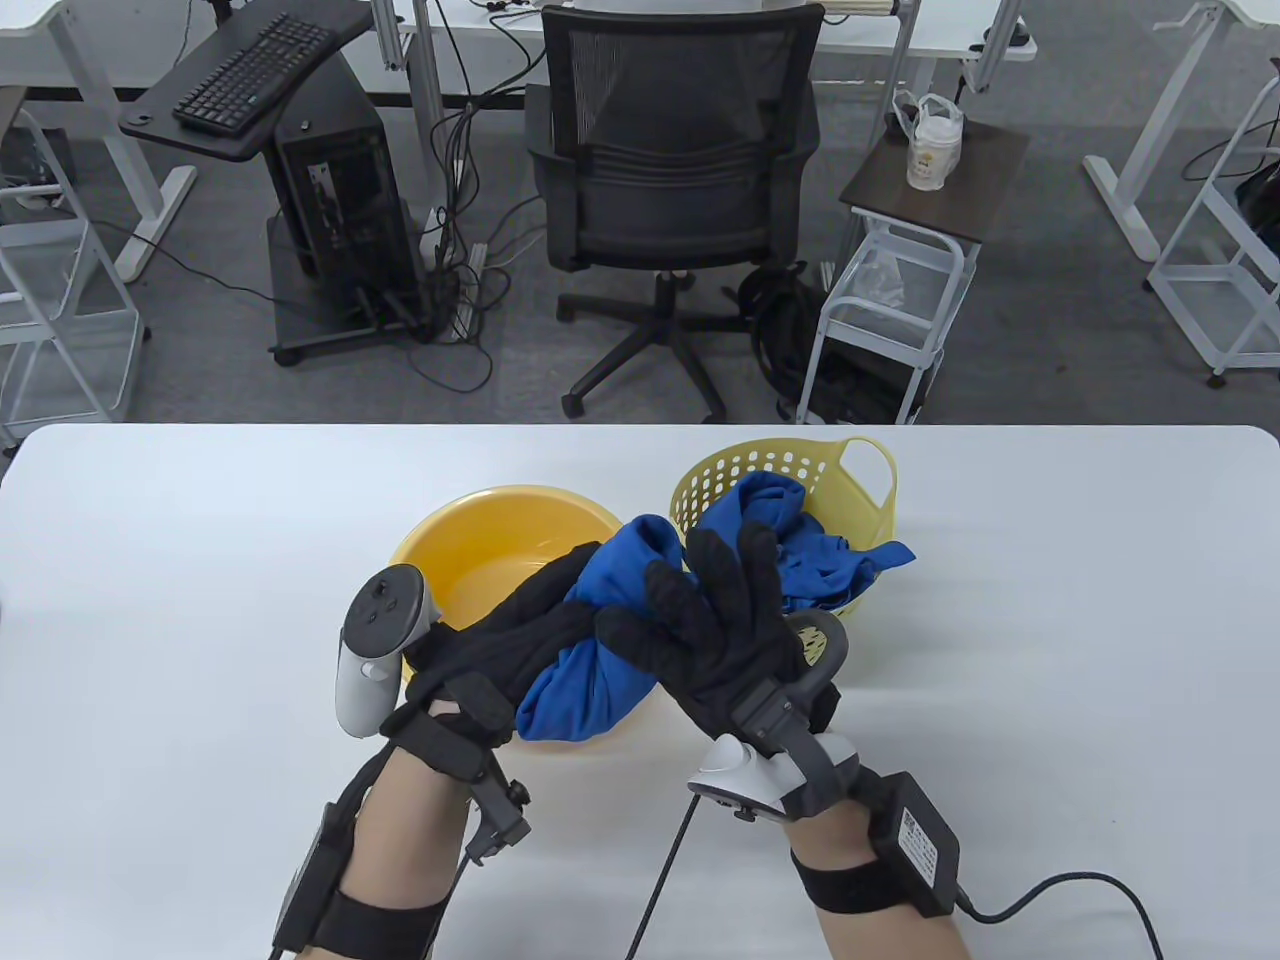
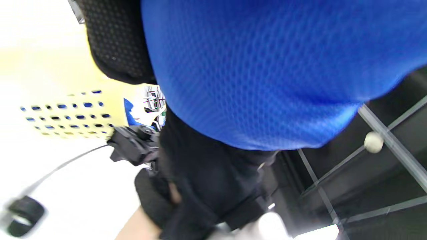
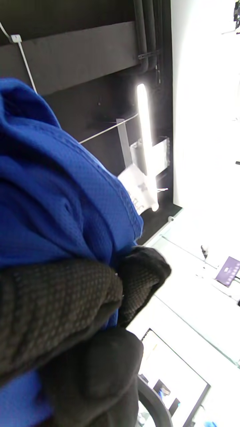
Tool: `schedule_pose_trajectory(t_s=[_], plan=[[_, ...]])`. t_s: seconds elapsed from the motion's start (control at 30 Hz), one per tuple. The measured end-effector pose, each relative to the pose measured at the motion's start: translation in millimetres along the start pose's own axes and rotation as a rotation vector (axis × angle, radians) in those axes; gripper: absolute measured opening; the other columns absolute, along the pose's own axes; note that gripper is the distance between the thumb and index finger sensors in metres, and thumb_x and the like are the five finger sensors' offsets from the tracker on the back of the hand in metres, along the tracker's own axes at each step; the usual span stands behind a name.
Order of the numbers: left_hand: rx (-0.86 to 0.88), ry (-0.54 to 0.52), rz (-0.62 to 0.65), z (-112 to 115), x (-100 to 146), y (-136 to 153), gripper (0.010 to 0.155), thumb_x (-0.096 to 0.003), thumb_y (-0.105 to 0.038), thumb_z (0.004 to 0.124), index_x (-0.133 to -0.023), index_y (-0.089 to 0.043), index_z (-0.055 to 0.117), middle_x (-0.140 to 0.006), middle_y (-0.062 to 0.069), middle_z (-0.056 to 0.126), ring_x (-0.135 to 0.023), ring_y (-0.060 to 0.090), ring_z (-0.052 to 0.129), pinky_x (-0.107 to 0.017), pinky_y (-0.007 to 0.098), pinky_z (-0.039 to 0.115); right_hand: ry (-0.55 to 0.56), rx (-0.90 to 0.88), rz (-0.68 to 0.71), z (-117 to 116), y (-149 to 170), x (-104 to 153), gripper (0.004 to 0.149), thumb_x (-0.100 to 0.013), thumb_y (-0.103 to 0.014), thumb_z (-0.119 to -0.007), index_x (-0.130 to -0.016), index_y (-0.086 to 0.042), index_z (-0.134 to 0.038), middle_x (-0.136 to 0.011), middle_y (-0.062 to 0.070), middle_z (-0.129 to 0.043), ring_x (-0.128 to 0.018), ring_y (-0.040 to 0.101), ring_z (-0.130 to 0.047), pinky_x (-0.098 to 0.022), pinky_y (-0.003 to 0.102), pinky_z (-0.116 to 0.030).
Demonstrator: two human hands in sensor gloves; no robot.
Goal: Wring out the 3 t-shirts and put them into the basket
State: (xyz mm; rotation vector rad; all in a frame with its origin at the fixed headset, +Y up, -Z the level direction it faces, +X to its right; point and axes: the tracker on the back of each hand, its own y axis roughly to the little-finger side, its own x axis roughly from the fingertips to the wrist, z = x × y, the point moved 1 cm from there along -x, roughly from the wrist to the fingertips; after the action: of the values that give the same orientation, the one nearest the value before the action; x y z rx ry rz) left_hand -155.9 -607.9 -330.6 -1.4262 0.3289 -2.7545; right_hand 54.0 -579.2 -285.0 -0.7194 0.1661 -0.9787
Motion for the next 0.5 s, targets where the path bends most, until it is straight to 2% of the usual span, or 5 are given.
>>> schedule_pose_trajectory(t_s=[0.13, 0.23, 0.33, 0.43, 0.5], plan=[[0.005, 0.066, 0.025, -0.6, -0.4, -2.0, 0.053, -0.0677, -0.052, 0.073, -0.117, -0.044, 0.057, -0.122, 0.021, 0.053, -0.083, 0.039, 0.088, -0.051, 0.05, 0.087, -0.023, 0.024, 0.028, 6.6, -4.7, -5.0, 0.096, -0.042, -0.042, -0.103, -0.108, -0.028, -0.036, -0.12, 0.007, -0.016, -0.106, 0.046, -0.004, -0.069, 0.076, -0.021], [-0.056, 0.081, 0.025, 1.6, -1.7, -4.5, 0.056, -0.0668, -0.054, 0.073, -0.118, -0.039, 0.057, -0.12, 0.021, 0.057, -0.081, 0.037, 0.091, -0.05, 0.048, 0.089, -0.058, 0.05, 0.045, 14.4, -6.5, -9.9, 0.091, -0.04, -0.045, -0.103, -0.105, -0.023, -0.044, -0.118, 0.007, -0.048, -0.112, 0.042, -0.035, -0.072, 0.076, -0.036], [-0.032, 0.116, 0.027, 5.3, -4.1, -3.2, 0.059, -0.0663, -0.055, 0.074, -0.118, -0.034, 0.057, -0.118, 0.023, 0.058, -0.08, 0.037, 0.091, -0.049, 0.049, 0.088, -0.072, -0.002, 0.041, 16.4, -1.8, -9.2, 0.09, -0.038, -0.047, -0.104, -0.104, -0.022, -0.047, -0.104, 0.018, -0.064, -0.087, 0.051, -0.07, -0.072, 0.072, -0.051], [-0.086, 0.157, -0.017, 3.9, -3.3, -1.2, 0.061, -0.0659, -0.057, 0.073, -0.118, -0.029, 0.058, -0.114, 0.026, 0.061, -0.077, 0.035, 0.094, -0.046, 0.047, 0.09, -0.145, -0.046, 0.034, 12.8, 0.4, -10.5, 0.095, -0.036, -0.055, -0.101, -0.106, -0.025, -0.046, -0.09, 0.021, -0.071, -0.066, 0.046, -0.078, -0.068, 0.07, -0.06], [-0.062, 0.16, -0.013, 3.2, -3.8, 2.3, 0.062, -0.0658, -0.057, 0.073, -0.118, -0.029, 0.057, -0.113, 0.027, 0.062, -0.077, 0.036, 0.094, -0.046, 0.047, 0.09, -0.192, -0.061, 0.015, 11.5, -1.0, -12.1, 0.096, -0.036, -0.054, -0.102, -0.108, -0.026, -0.044, -0.092, 0.022, -0.069, -0.069, 0.048, -0.076, -0.069, 0.072, -0.057]])
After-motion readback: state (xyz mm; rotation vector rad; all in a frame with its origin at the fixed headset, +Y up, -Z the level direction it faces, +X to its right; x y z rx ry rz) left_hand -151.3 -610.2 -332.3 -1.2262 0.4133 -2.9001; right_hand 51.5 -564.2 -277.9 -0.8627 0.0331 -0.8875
